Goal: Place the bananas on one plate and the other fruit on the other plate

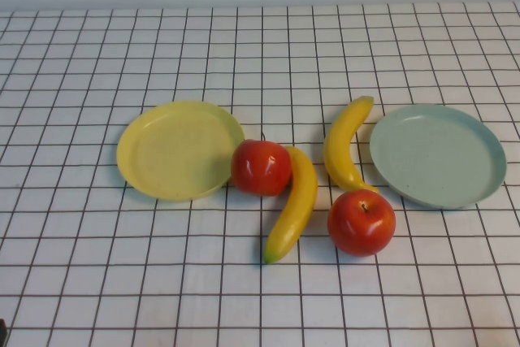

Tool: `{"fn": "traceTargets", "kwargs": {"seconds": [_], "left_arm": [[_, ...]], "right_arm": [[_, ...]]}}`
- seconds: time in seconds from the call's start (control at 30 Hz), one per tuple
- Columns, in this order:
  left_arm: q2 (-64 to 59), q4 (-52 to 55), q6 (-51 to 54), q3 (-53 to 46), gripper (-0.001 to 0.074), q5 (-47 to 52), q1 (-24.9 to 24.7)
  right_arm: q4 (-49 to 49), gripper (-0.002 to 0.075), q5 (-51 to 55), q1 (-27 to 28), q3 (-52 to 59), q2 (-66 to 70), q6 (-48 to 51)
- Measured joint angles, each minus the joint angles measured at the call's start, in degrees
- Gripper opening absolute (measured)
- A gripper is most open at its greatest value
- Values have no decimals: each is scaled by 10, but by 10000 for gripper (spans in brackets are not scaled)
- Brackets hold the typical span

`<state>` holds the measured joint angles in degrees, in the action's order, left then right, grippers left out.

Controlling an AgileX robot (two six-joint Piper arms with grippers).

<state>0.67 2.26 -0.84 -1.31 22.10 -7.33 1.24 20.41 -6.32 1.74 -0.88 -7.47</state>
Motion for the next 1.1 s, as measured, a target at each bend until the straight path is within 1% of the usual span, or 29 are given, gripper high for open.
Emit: {"fn": "traceTargets", "kwargs": {"seconds": [1.1], "left_arm": [[0, 11, -2, 0, -4, -6, 0]], "right_arm": [[0, -16, 0, 0, 0, 0, 0]]}}
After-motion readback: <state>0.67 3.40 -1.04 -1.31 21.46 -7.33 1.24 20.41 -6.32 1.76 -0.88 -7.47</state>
